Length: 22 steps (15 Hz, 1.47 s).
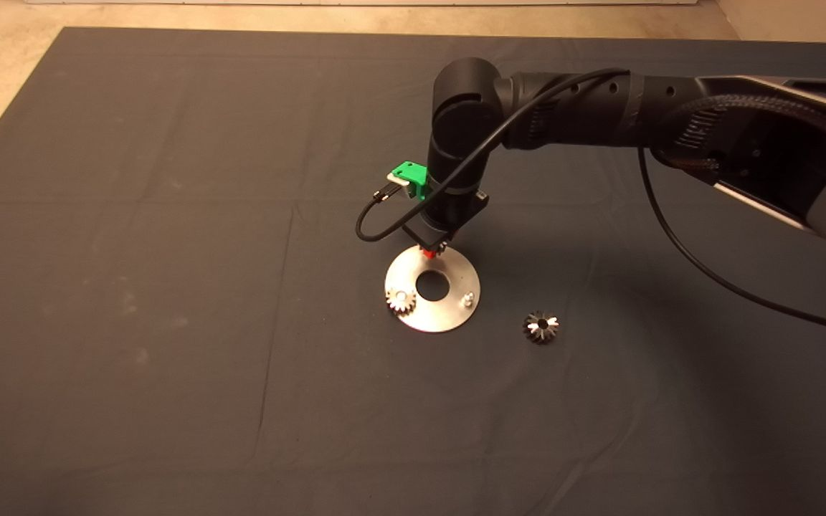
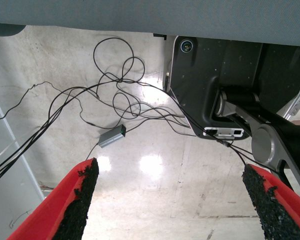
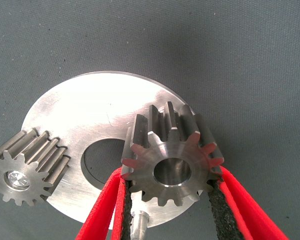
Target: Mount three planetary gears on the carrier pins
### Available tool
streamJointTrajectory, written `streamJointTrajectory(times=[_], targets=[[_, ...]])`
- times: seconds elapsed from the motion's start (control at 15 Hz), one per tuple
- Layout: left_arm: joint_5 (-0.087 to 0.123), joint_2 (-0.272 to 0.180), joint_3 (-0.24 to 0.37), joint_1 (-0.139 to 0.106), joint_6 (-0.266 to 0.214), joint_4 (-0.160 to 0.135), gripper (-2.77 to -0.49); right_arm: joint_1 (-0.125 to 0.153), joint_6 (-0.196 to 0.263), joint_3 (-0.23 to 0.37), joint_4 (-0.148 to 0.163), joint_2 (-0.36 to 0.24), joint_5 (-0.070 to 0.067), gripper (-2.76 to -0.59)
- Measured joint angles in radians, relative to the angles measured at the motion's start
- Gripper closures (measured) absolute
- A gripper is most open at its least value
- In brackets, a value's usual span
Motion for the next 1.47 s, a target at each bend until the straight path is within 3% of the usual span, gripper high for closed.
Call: streamJointTrajectory(times=[0.4, 0.6, 0.73, 1.47], targets=[[0.0, -0.001, 0.0, 0.0, 0.0, 0.0, -2.04, 0.0, -0.001, 0.0, -0.001, 0.0, -0.002, -0.93], [0.0, -0.008, 0.0, 0.0, 0.0, 0.0, -2.04, -0.012, -0.001, -0.038, 0.001, 0.0, 0.014, -0.93], [0.0, -0.008, 0.0, 0.0, 0.0, 0.0, -2.04, -0.016, -0.001, -0.041, 0.001, 0.0, 0.018, -0.93], [0.0, -0.011, 0.0, 0.0, 0.003, 0.0, -2.04, -0.016, 0.0, -0.037, 0.001, 0.0, 0.016, -0.95]])
